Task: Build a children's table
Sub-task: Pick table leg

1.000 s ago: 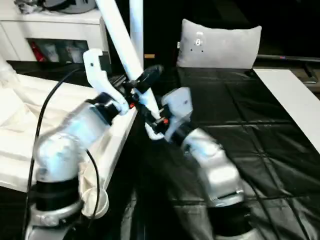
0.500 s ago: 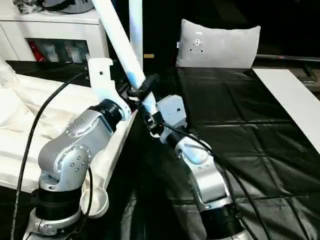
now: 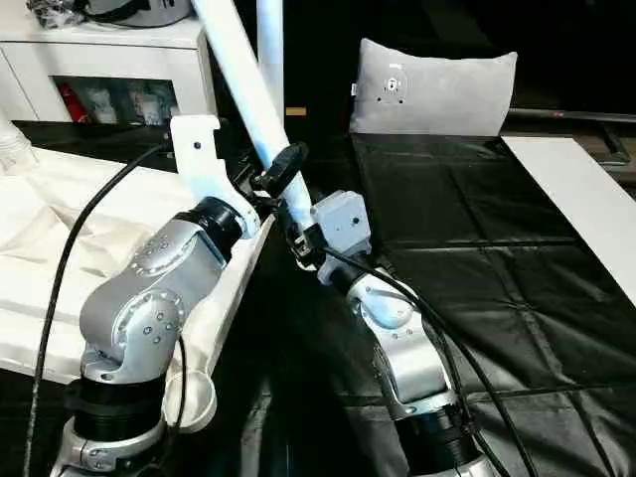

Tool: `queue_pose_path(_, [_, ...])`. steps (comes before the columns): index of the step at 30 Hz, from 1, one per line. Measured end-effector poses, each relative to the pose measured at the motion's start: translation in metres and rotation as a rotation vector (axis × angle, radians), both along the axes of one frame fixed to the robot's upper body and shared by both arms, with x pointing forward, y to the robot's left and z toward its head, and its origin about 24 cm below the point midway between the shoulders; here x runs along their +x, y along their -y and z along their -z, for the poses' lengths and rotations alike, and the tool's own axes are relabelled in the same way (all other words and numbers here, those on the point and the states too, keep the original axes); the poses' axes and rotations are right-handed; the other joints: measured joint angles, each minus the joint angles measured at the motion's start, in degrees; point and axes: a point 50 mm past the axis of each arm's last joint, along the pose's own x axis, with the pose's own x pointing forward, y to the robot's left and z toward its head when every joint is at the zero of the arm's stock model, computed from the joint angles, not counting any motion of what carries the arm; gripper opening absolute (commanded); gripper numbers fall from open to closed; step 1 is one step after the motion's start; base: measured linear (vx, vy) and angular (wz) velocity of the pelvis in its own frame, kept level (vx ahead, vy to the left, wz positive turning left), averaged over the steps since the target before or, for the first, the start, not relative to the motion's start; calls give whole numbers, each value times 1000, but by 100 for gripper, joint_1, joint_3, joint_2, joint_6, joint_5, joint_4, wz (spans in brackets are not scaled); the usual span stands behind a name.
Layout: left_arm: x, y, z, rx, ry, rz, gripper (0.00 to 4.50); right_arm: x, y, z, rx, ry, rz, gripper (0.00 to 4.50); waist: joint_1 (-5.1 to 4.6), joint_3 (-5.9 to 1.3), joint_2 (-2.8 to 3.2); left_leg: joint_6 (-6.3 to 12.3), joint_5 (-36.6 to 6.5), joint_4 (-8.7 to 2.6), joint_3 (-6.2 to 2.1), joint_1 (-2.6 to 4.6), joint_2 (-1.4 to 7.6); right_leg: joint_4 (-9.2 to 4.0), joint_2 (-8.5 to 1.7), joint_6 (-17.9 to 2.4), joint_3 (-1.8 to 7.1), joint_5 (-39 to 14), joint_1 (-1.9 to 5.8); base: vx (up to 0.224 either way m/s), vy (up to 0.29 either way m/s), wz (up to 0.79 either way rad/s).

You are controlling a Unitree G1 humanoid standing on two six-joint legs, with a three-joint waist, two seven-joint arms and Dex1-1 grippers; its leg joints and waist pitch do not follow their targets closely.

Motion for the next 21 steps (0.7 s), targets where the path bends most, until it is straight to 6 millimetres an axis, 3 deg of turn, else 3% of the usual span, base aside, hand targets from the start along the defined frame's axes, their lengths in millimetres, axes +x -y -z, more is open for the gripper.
queue_pose_path(6, [1, -5, 2, -191, -80, 5, 192, 0, 0, -2, -21, 29, -2, 188, 0, 0, 0, 2, 1, 4, 2, 0, 0, 0, 0, -1, 2, 5, 0, 0, 0, 0])
queue_pose_path(12, [3, -8, 5, -195, -97, 9, 190, 1, 0, -1, -37, 24, -2, 188, 0, 0, 0, 4, 3, 5, 2, -1, 0, 0, 0, 1, 1, 7, 0, 0, 0, 0])
queue_pose_path(13, [3, -9, 4, -191, -93, 8, 190, 1, 0, 0, -37, 23, -2, 244, -1, 0, 0, 4, 3, 5, 2, -1, 0, 0, 0, 1, 1, 6, 0, 0, 0, 0])
queue_pose_path(19, [9, -22, -2, -182, -70, -33, 188, 2, -5, -2, -12, 8, -57, 292, -11, 0, 0, 5, 3, 5, 2, 2, 1, 2, 0, 0, 1, 7, 0, 0, 0, 0])
queue_pose_path(21, [14, -36, -5, -114, -41, -56, 188, 0, -6, 0, 28, -89, -136, 304, -14, 0, 3, 4, 3, 5, 1, 7, 3, 7, 2, -1, -1, 7, 0, 0, 0, 0])
